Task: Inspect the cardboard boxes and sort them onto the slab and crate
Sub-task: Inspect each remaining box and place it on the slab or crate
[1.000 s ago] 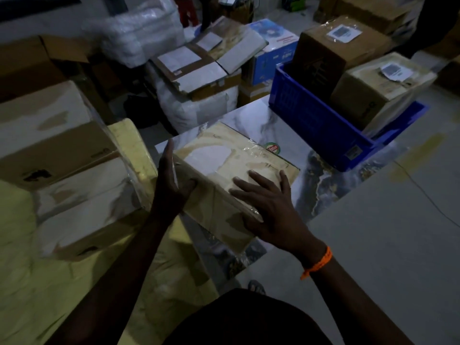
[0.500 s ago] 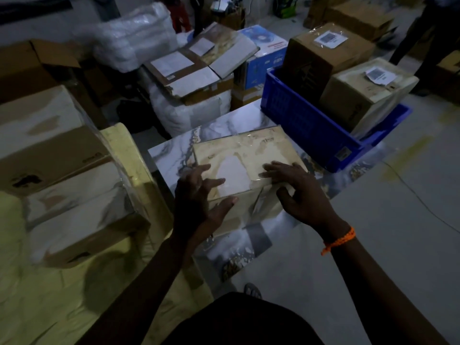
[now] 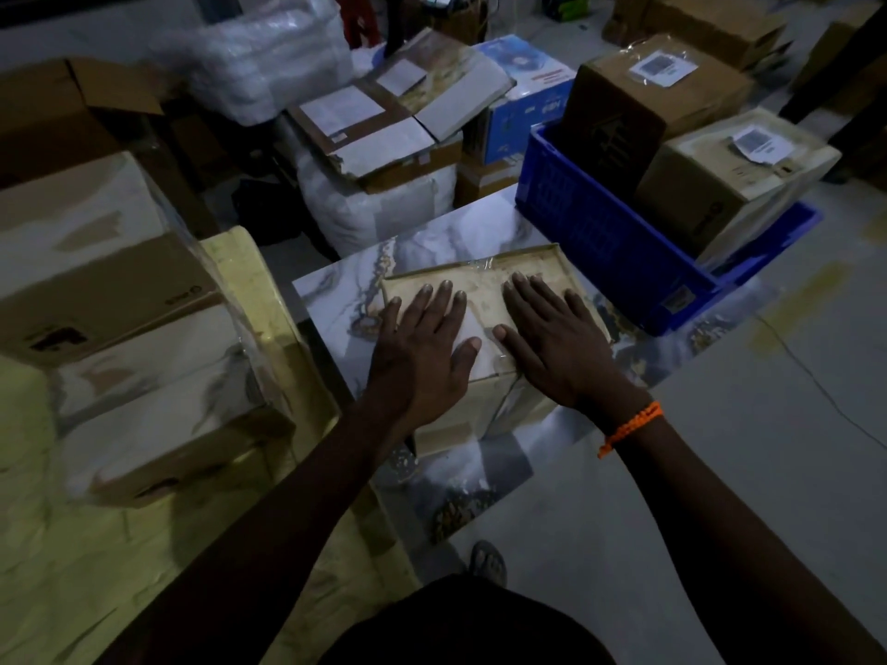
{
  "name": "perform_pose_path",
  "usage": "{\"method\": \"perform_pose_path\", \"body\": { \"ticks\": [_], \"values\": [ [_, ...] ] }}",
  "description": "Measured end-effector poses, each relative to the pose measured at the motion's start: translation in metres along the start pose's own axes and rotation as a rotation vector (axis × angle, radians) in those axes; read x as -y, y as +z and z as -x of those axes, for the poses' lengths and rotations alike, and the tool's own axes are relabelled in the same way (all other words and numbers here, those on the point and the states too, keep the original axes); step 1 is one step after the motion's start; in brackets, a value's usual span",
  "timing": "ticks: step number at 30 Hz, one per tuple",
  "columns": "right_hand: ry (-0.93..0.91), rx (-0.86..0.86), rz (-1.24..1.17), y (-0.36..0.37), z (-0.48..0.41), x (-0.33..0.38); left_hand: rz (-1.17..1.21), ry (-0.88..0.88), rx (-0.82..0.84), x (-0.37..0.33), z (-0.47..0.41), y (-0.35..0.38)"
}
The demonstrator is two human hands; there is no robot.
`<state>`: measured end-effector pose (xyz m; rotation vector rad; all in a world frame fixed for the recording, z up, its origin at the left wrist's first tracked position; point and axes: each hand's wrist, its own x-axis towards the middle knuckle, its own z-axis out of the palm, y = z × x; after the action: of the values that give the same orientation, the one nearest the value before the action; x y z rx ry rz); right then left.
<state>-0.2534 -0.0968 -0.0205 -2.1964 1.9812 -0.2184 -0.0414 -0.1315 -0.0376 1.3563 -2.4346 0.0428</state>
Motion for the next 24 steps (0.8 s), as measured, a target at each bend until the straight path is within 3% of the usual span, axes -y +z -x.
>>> {"method": "perform_pose_path", "body": {
  "ticks": [6, 12, 16, 24],
  "values": [
    [-0.007, -0.054, -0.058, -0.001, 0.000, -0.001, 0.014, -0.030, 0.056, -0.004, -0.003, -0.006],
    [-0.077, -0.289, -0.236, -0.001, 0.023, 0.000, 0.206, 0.020, -0.017, -0.006, 0.017, -0.023],
    [-0.090, -0.415, -0.205, 0.010, 0.050, -0.010, 0.167, 0.083, -0.011, -0.004, 0.048, -0.028],
    [-0.105, -0.416, -0.131, 0.027, 0.066, -0.018, 0.259, 0.099, -0.022, -0.002, 0.059, -0.012]
  ]
}}
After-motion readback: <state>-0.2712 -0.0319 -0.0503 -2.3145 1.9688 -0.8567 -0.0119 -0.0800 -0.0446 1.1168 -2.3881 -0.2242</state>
